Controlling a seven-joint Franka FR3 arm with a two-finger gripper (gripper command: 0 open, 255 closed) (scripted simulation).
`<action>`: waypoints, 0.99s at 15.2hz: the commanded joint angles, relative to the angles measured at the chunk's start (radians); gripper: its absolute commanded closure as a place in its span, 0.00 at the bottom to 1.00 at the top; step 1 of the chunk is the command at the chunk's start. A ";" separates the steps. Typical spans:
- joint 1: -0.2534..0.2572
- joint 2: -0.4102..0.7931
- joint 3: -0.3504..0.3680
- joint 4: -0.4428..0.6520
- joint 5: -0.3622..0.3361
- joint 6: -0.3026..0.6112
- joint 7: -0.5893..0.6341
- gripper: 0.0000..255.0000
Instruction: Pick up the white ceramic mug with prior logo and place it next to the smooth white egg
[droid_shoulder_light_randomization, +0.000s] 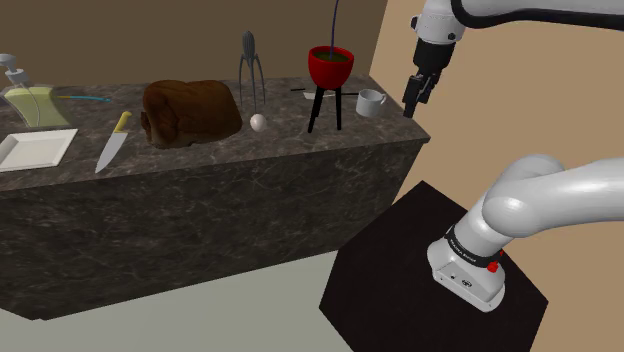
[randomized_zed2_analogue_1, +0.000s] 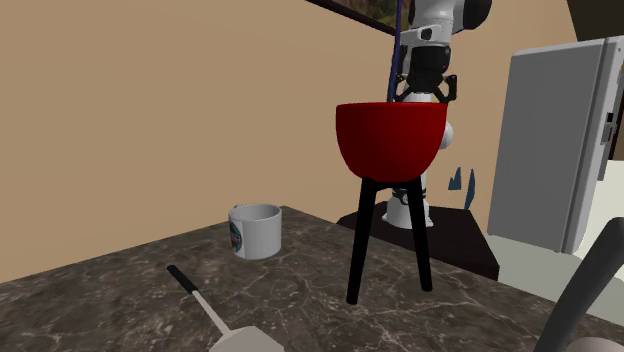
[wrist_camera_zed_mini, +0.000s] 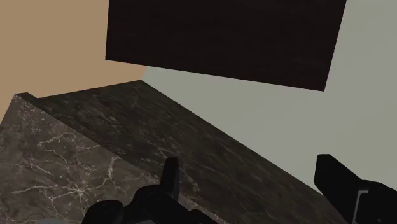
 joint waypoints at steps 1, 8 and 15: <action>0.000 0.000 0.000 0.000 0.000 0.000 0.000 0.00; -0.046 0.217 -0.072 0.046 -0.062 0.174 -0.074 0.00; -0.082 0.460 -0.135 0.157 -0.096 0.312 -0.141 0.00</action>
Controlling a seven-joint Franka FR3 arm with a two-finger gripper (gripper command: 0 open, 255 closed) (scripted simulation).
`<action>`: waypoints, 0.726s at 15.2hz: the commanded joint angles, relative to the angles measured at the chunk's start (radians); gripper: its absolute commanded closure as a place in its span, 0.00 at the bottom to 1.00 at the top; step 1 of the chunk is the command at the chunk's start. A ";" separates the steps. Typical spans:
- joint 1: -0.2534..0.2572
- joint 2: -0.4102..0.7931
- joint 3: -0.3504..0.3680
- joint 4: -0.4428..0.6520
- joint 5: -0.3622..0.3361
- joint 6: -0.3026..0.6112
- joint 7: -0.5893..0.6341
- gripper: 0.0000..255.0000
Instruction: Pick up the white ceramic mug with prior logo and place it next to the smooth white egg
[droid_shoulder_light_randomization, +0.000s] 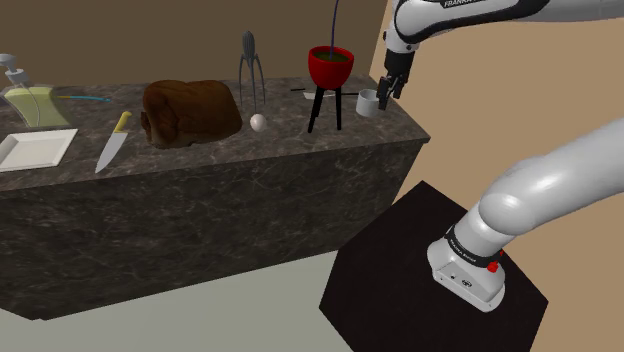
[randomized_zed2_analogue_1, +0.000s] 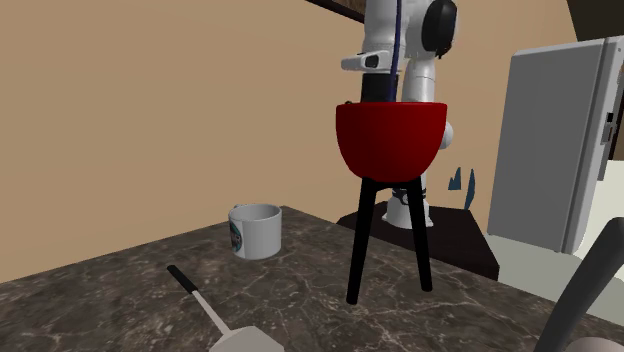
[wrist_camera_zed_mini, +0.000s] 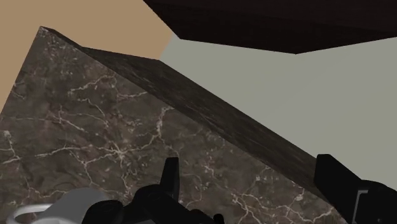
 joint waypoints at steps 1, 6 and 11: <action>-0.008 0.076 -0.016 0.046 -0.005 0.032 -0.018 0.00; -0.030 0.259 -0.052 0.168 -0.004 0.097 -0.068 0.00; -0.055 0.445 -0.078 0.321 0.013 0.134 -0.119 0.00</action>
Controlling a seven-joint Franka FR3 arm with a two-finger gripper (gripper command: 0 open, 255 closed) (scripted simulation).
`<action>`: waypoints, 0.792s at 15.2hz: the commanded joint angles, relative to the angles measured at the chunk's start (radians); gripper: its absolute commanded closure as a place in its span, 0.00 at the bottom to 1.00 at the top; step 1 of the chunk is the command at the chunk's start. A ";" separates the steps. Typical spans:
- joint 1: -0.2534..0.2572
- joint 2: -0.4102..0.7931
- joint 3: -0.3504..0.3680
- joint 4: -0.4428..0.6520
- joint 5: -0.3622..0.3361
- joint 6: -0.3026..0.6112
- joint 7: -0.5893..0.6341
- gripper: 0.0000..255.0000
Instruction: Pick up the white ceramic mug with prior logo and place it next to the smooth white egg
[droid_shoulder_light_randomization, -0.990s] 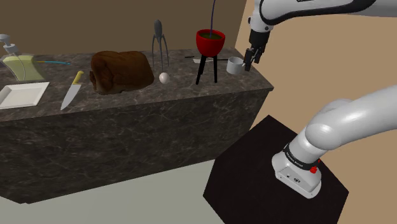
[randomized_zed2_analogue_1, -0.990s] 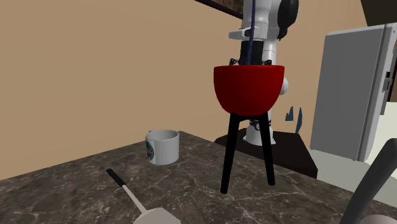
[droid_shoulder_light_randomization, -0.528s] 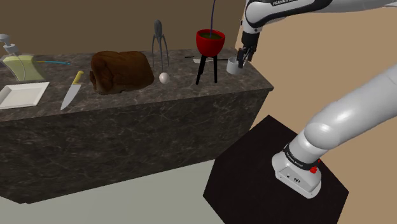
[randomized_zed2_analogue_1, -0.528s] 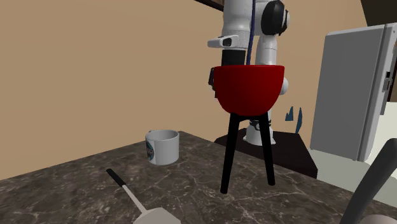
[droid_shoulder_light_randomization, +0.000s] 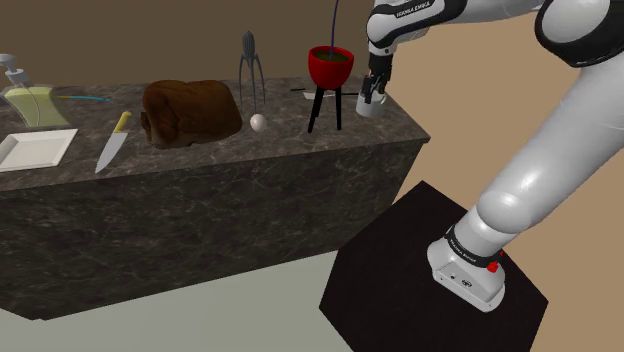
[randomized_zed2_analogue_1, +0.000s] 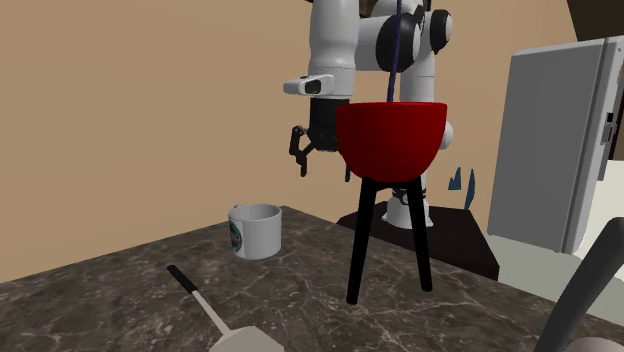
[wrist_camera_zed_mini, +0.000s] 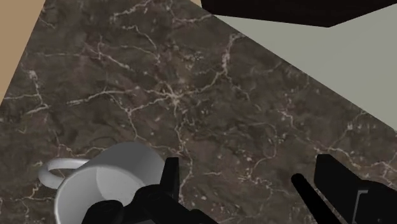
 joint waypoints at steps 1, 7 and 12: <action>-0.011 0.081 -0.009 0.064 0.009 0.018 -0.020 0.00; -0.053 0.315 -0.023 0.305 0.044 0.014 -0.077 0.00; -0.064 0.365 -0.023 0.314 0.050 0.057 -0.085 0.00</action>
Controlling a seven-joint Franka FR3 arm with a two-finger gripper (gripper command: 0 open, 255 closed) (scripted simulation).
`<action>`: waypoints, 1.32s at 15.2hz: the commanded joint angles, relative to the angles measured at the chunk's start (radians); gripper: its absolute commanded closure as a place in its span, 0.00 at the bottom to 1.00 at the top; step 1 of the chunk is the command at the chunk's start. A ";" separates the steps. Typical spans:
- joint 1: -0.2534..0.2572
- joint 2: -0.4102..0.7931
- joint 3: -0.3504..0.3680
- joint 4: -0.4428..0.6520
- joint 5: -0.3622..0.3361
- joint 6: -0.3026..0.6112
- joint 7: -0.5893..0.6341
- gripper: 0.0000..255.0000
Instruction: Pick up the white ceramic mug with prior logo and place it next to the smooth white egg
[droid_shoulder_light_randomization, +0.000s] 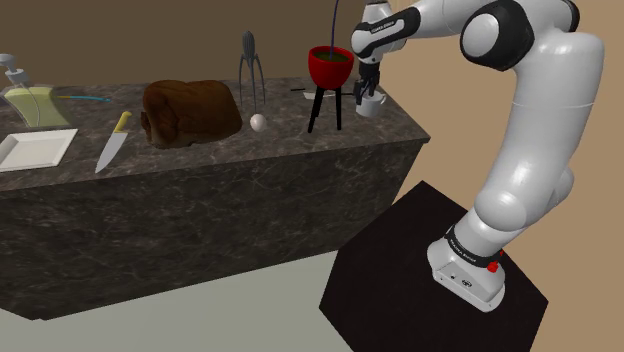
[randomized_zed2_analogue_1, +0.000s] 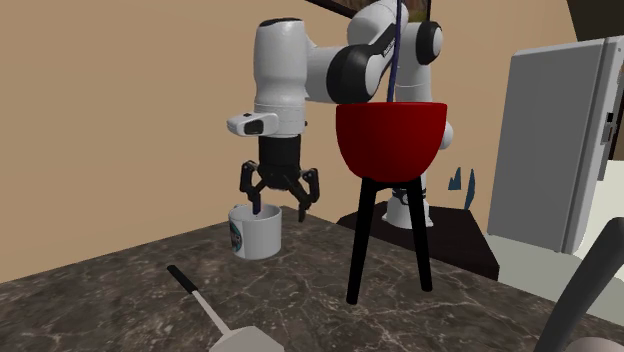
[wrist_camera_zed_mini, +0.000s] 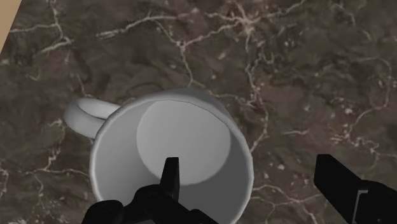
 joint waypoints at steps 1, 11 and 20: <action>-0.002 0.013 0.000 -0.011 0.001 0.024 0.000 0.00; 0.005 0.026 -0.010 -0.028 0.008 0.054 -0.004 0.00; 0.006 0.012 -0.011 -0.036 0.005 0.048 -0.003 1.00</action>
